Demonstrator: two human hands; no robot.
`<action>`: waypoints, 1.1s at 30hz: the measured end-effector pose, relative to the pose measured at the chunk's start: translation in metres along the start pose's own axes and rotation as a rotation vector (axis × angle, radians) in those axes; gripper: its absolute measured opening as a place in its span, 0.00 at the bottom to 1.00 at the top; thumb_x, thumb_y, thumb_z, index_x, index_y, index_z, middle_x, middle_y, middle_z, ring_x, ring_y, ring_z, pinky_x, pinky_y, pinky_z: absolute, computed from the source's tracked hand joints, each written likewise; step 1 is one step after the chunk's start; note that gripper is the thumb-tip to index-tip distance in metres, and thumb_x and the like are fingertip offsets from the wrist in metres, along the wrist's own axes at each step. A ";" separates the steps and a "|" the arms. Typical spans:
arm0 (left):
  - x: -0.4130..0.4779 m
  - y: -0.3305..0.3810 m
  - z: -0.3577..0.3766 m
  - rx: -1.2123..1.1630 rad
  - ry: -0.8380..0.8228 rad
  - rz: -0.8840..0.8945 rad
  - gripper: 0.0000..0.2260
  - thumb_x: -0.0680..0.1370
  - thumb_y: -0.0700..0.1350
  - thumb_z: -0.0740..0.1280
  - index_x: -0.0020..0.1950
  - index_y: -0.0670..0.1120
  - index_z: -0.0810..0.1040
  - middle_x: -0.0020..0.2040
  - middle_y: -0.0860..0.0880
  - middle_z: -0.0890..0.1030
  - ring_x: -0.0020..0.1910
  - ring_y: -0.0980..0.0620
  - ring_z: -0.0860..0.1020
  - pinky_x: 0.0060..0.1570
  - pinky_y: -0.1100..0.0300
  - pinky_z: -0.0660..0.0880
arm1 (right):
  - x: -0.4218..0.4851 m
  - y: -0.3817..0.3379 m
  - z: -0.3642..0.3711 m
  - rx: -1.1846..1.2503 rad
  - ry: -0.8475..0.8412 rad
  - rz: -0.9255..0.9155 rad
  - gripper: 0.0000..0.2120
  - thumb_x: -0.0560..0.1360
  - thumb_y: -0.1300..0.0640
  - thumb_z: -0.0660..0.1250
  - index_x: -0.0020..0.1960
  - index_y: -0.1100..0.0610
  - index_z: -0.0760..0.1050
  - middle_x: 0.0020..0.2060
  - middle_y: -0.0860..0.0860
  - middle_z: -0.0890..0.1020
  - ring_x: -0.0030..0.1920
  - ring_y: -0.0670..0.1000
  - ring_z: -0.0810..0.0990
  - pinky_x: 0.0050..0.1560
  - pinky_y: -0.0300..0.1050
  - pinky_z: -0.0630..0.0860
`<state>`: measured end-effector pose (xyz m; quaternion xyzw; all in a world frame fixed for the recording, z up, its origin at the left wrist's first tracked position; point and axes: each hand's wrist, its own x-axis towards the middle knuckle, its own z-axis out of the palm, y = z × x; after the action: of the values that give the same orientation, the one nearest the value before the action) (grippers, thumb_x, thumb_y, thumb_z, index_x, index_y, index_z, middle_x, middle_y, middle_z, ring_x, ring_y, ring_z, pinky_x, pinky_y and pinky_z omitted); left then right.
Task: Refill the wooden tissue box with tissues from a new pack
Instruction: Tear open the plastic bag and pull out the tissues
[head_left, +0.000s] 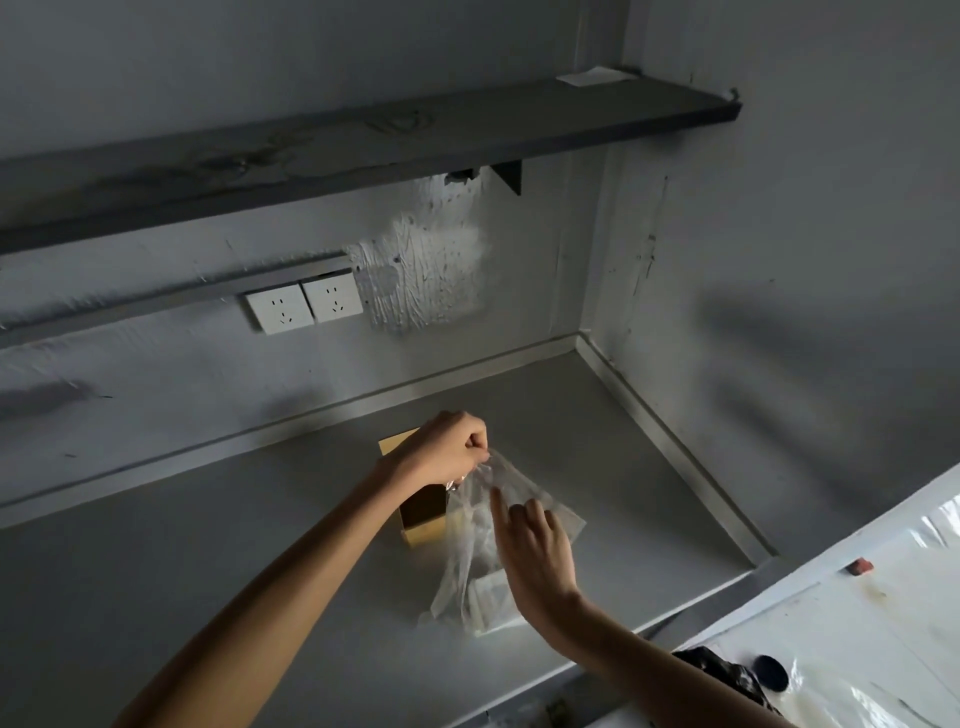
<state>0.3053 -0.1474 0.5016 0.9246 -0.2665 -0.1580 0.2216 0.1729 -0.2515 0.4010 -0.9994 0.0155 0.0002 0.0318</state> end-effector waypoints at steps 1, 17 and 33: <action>0.000 0.001 -0.001 -0.009 -0.011 0.000 0.05 0.75 0.42 0.68 0.39 0.44 0.79 0.35 0.47 0.84 0.30 0.52 0.81 0.33 0.59 0.76 | 0.001 -0.001 0.001 -0.007 0.021 -0.006 0.44 0.43 0.61 0.84 0.60 0.61 0.80 0.37 0.55 0.82 0.37 0.55 0.80 0.35 0.48 0.80; 0.000 -0.011 -0.020 0.104 0.347 -0.121 0.04 0.75 0.41 0.67 0.40 0.43 0.79 0.41 0.44 0.83 0.42 0.44 0.81 0.40 0.54 0.76 | -0.065 0.025 -0.047 0.083 0.324 -0.591 0.15 0.71 0.64 0.66 0.57 0.55 0.74 0.32 0.47 0.79 0.41 0.50 0.78 0.58 0.44 0.73; -0.072 -0.011 0.004 0.008 -0.082 -0.038 0.09 0.73 0.42 0.72 0.52 0.47 0.77 0.37 0.50 0.79 0.30 0.60 0.71 0.32 0.65 0.67 | -0.062 0.007 -0.081 0.356 -0.131 -0.196 0.26 0.75 0.71 0.57 0.71 0.55 0.67 0.64 0.50 0.78 0.59 0.51 0.79 0.55 0.43 0.76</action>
<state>0.2506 -0.0999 0.5054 0.9232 -0.2584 -0.1987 0.2035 0.1102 -0.2621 0.4813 -0.9725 -0.0841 0.0595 0.2088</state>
